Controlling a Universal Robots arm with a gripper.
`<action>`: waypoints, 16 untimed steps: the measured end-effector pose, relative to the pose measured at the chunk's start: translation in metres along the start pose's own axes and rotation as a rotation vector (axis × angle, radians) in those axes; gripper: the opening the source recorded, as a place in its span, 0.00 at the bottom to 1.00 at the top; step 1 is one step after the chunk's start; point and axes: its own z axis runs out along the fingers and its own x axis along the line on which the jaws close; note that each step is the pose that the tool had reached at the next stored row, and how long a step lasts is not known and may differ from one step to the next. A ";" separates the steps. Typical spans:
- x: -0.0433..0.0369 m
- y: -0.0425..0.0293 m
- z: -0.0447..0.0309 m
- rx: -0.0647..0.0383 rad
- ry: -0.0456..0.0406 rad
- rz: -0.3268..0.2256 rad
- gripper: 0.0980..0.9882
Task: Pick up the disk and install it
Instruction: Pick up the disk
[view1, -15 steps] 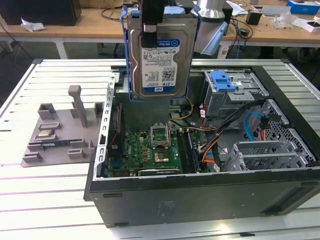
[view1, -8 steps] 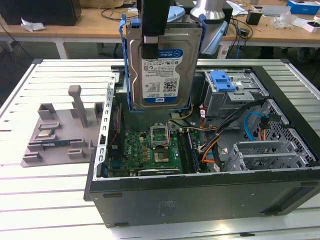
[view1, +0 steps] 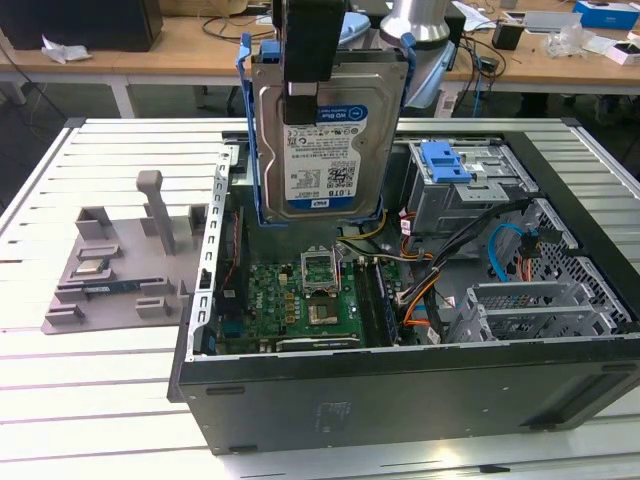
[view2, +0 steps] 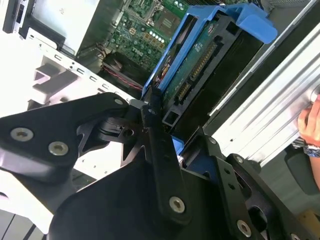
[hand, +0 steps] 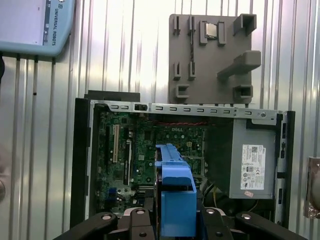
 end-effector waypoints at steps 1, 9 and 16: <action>0.0027 0.0002 0.0000 0.000 -0.0001 0.001 0.30; 0.0182 0.0009 0.0024 0.001 0.0060 0.015 0.30; 0.0323 0.0015 0.0050 0.001 0.0172 0.021 0.30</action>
